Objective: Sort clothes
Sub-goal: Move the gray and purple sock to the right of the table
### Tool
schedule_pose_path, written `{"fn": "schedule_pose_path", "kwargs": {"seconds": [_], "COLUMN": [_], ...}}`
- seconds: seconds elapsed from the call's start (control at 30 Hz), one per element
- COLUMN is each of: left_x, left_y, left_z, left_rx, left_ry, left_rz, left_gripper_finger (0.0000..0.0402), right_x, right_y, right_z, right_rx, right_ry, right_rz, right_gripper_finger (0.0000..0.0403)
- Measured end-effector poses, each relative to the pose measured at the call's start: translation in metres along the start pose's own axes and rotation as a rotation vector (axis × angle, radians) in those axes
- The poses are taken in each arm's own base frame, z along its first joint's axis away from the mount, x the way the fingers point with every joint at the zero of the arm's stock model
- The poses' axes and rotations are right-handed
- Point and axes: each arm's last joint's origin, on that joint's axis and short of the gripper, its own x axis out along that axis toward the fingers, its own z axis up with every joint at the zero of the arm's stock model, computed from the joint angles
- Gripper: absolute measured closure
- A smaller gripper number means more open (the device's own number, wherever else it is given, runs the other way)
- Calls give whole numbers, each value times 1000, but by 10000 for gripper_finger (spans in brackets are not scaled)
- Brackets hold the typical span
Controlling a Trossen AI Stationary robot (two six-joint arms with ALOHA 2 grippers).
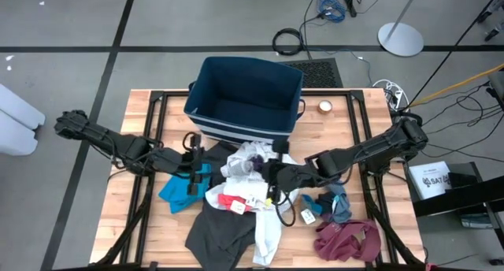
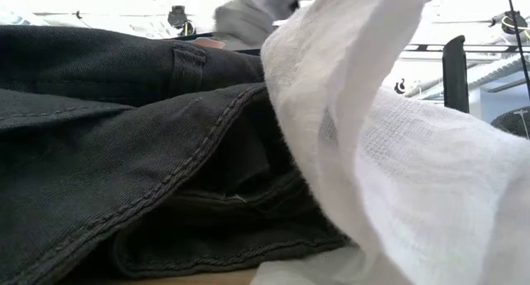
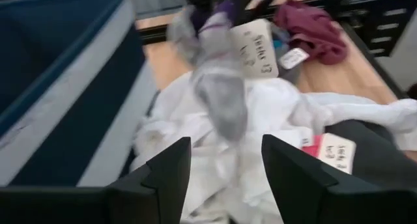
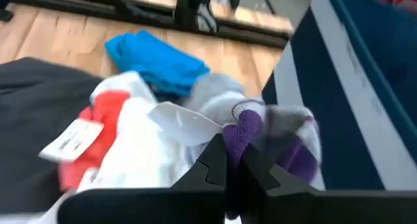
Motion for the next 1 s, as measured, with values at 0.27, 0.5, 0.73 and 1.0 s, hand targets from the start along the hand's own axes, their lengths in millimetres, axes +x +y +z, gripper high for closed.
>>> {"fn": "schedule_pose_path", "kwargs": {"seconds": [0.27,0.5,0.73,1.0], "left_x": [-11,-11,-11,-11], "left_y": [5,5,5,5], "left_z": [1,-1,-1,-1], "left_rx": [-58,-76,-80,-98], "left_ry": [-22,-3,-10,-9], "left_rz": [19,14,12,11], "left_gripper_finger": [203,203,203,203], "right_x": [-38,-67,-92,-87], "right_y": [10,20,10,4], "right_z": [-30,-62,-83,-86], "right_rx": [150,305,452,587], "right_ry": [248,529,693,759], "right_rz": [5,-74,-362,-410], "right_gripper_finger": [402,403,403,403]}}
